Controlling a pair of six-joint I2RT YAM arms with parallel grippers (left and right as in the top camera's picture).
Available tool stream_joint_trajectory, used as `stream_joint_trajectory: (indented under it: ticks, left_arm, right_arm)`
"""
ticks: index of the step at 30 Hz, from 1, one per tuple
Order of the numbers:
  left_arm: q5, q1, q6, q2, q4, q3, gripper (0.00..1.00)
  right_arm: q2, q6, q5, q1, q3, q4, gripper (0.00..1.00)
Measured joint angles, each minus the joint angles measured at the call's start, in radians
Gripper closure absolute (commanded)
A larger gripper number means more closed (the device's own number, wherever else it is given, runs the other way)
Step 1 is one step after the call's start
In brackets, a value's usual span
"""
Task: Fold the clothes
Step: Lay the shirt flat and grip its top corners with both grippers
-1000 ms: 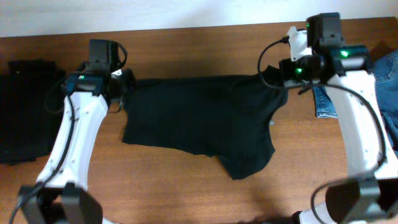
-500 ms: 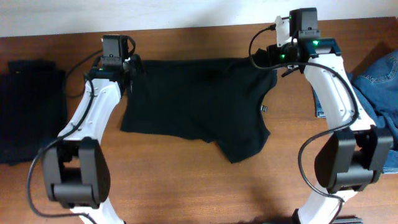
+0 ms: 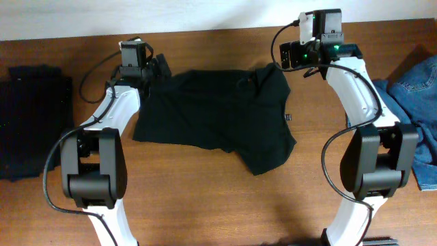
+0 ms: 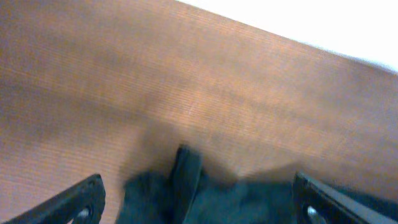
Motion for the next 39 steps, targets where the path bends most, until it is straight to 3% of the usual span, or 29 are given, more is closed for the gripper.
stream_joint_trajectory:
  ticks: [6, 11, 13, 17, 22, 30, 39]
  left_arm:
    - [0.05, 0.0, 0.066, -0.02, -0.025, 0.014, 0.09]
    - [0.081, -0.005, 0.075, -0.118, -0.245, 0.019, 0.31]
    - [0.086, -0.013, 0.075, -0.169, -0.357, 0.024, 0.32]
    - [0.093, -0.047, 0.066, -0.219, -0.575, 0.038, 0.42]
    - [0.081, -0.089, 0.058, -0.216, -0.714, 0.035, 0.9]
    - [0.023, -0.099, 0.05, -0.216, -0.709, -0.026, 0.92]
    - [0.013, -0.099, 0.049, -0.216, -0.57, -0.178, 0.92]
  right_arm:
    - [-0.003, 0.0, 0.002, 0.0, 0.0, -0.041, 0.01]
    - [-0.04, 0.003, -0.048, 0.004, 0.0, -0.235, 0.01]
    - [-0.064, 0.011, -0.08, 0.013, 0.0, -0.332, 0.02]
    - [-0.094, 0.022, -0.132, 0.039, 0.002, -0.523, 0.31]
    - [-0.096, 0.039, -0.158, 0.073, 0.001, -0.642, 0.95]
    - [-0.096, 0.07, -0.166, 0.119, -0.049, -0.628, 0.96]
    - [-0.096, 0.124, -0.172, 0.127, -0.216, -0.44, 0.96]
